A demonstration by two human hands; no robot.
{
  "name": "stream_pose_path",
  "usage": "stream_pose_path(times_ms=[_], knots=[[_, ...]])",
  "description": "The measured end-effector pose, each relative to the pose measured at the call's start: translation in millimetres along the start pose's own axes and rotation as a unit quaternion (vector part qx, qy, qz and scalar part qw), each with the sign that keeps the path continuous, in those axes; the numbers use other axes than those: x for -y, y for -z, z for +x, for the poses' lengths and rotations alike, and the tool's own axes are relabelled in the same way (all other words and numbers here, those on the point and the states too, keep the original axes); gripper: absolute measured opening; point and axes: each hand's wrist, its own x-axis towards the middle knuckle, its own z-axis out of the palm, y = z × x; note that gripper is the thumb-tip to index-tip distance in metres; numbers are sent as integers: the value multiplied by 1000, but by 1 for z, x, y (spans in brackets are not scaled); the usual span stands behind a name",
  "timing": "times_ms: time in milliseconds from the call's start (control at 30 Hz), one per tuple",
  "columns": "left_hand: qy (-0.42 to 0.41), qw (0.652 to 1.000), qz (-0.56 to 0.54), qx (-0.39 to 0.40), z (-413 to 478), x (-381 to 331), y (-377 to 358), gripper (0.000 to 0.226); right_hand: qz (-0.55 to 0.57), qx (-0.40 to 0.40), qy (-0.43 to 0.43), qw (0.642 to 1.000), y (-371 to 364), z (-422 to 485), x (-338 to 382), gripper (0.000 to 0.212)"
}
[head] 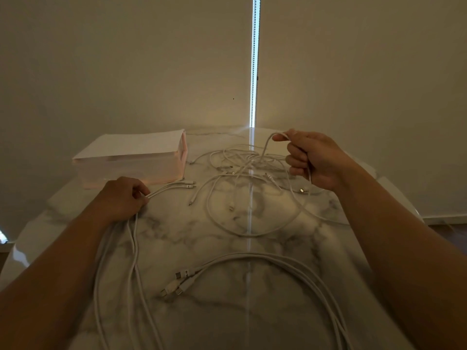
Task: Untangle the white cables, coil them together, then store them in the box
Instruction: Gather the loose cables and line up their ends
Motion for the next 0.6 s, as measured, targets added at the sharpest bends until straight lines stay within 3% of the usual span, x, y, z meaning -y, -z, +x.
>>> stream_pose_path(times_ms=[133,200,367,433,467,500,533,600], knots=[[0,1000,1,-4,1,1,0,13,106,61,105,987,-4,-5,6,19],[1,1000,2,-4,2,1,-1,13,115,50,120,985,-5,-5,8,16],[-3,1000,5,-7,2,2,-2,14,61,-26,-3,998,-3,-4,7,20],[-2,1000,4,-9,1,3,-1,15,-56,-88,3,995,-4,-2,2,15],[-2,1000,4,-10,1,2,-1,15,-183,-131,32,974,-5,-1,-1,13],[-1,1000,5,-10,1,2,-2,15,-333,-177,68,924,-6,0,-4,15],[-1,1000,7,-10,0,1,-2,15,-465,-213,98,853,-7,0,-7,21],[0,1000,7,-9,0,0,-1,14,-615,-257,133,733,-14,-5,-6,38]])
